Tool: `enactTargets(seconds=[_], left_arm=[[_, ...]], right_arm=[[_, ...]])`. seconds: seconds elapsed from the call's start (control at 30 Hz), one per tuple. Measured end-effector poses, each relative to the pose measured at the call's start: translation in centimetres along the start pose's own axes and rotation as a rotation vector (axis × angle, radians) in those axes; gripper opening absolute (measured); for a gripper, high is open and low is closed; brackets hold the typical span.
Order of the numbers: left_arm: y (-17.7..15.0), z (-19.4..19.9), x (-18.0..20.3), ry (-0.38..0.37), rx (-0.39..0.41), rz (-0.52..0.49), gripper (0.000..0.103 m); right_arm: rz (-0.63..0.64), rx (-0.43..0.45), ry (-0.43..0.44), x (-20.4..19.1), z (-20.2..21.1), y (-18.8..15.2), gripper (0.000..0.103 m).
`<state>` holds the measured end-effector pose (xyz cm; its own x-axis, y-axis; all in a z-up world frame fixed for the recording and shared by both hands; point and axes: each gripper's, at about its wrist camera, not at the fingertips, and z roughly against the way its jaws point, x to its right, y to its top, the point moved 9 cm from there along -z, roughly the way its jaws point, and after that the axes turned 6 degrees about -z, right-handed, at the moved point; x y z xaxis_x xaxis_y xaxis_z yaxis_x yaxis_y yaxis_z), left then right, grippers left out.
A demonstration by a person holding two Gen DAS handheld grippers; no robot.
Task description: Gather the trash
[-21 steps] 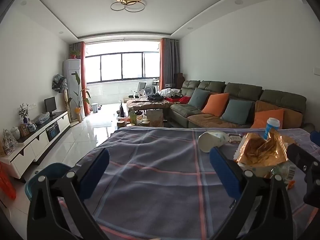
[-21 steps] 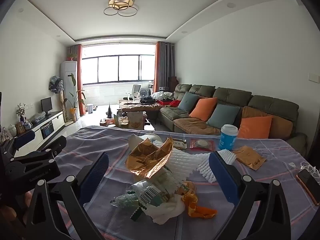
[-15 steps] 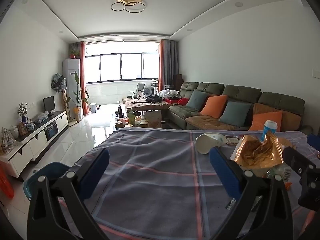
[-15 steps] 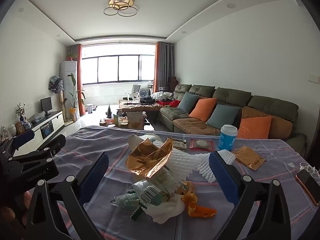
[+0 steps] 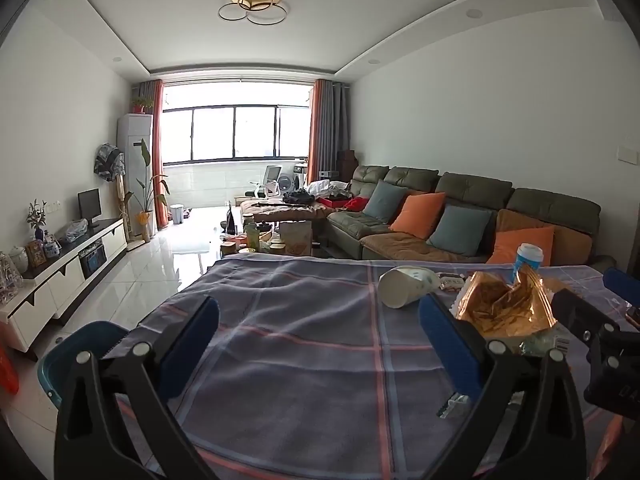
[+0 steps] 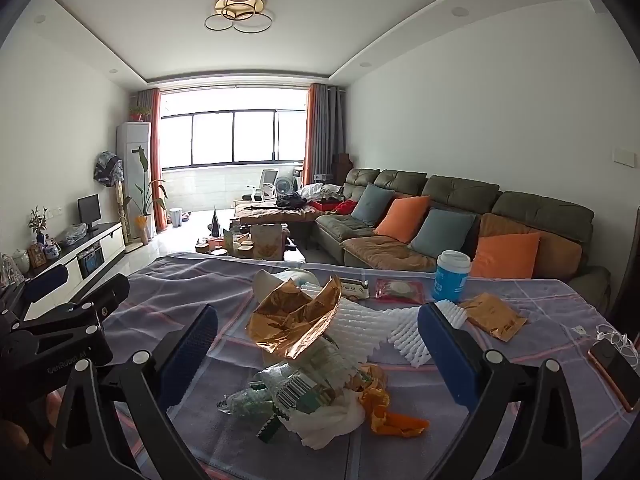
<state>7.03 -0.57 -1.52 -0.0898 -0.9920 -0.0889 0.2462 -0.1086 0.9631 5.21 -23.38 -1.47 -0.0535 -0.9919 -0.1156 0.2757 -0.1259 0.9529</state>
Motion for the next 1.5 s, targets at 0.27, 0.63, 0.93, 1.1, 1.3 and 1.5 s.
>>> enactTargets(seconds=[0.27, 0.63, 0.93, 1.1, 1.3, 1.5], left_arm=[[0.1, -0.1, 0.3, -0.007, 0.005, 0.000, 0.100], [0.2, 0.1, 0.3, -0.012, 0.009, 0.008, 0.100], [0.3, 0.1, 0.7, -0.018, 0.011, 0.013, 0.100], [0.3, 0.2, 0.5, -0.018, 0.009, 0.011, 0.100], [0.3, 0.2, 0.5, -0.020, 0.009, 0.012, 0.100], [0.2, 0.3, 0.5, -0.020, 0.010, 0.013, 0.100]], right_arm=[[0.003, 0.001, -0.003, -0.1, 0.1, 0.0, 0.099], [0.005, -0.001, -0.008, -0.2, 0.1, 0.0, 0.099], [0.001, -0.005, -0.014, 0.0, -0.3, 0.0, 0.099], [0.003, -0.008, -0.015, 0.1, -0.4, 0.0, 0.099], [0.003, -0.007, -0.016, 0.1, -0.3, 0.0, 0.099], [0.002, -0.008, -0.015, 0.0, -0.3, 0.0, 0.099]])
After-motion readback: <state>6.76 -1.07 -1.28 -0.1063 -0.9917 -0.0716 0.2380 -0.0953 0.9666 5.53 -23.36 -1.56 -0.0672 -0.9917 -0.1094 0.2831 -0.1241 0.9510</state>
